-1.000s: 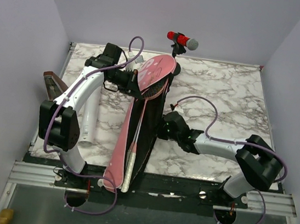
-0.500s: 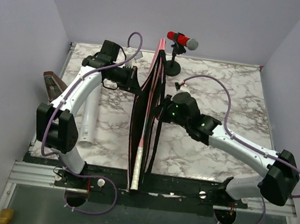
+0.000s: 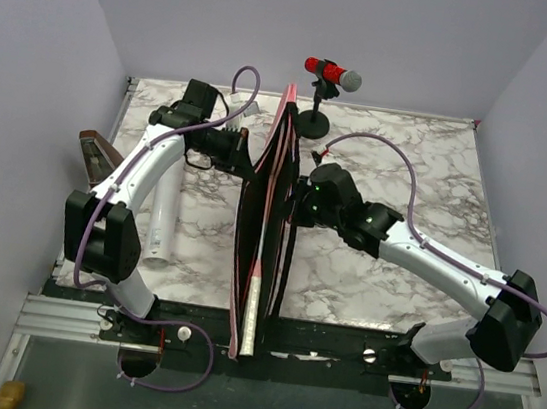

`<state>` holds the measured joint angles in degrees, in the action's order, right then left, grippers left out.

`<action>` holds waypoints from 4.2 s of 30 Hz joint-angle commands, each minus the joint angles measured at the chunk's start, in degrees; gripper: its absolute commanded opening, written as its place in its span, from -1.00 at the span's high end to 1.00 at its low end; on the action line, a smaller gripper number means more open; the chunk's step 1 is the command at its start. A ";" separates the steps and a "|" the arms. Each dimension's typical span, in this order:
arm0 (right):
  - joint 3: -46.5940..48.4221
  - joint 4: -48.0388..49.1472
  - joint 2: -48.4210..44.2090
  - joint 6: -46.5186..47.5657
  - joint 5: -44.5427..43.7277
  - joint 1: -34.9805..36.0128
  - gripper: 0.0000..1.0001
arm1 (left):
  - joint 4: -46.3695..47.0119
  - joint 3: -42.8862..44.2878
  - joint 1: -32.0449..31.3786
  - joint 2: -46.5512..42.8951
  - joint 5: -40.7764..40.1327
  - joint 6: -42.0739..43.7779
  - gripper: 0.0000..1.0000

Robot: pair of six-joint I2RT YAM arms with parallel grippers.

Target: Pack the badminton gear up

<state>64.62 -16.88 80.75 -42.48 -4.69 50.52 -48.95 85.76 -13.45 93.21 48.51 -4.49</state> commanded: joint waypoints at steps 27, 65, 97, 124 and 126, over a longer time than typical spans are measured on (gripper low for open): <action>-17.59 5.63 -6.74 0.64 17.69 -0.60 0.99 | -5.38 3.63 5.63 -3.83 7.14 15.73 -0.19; -22.60 4.76 -17.73 4.07 37.21 -0.69 0.99 | -7.46 13.98 -3.77 6.01 0.97 95.27 -0.97; -18.66 4.32 -16.42 3.89 28.86 -1.92 0.78 | -30.25 13.83 -5.18 3.65 3.61 98.89 1.00; -1.69 12.57 -2.26 1.52 26.31 -5.17 0.51 | -11.43 -3.40 -5.44 -12.70 4.49 91.41 1.00; -1.17 13.63 -2.27 1.35 26.05 -5.17 0.51 | -11.43 -4.10 -5.44 -13.31 4.14 91.77 1.00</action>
<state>61.34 -6.20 78.28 -40.66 21.91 45.58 -61.30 82.87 -18.52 82.81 50.00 87.77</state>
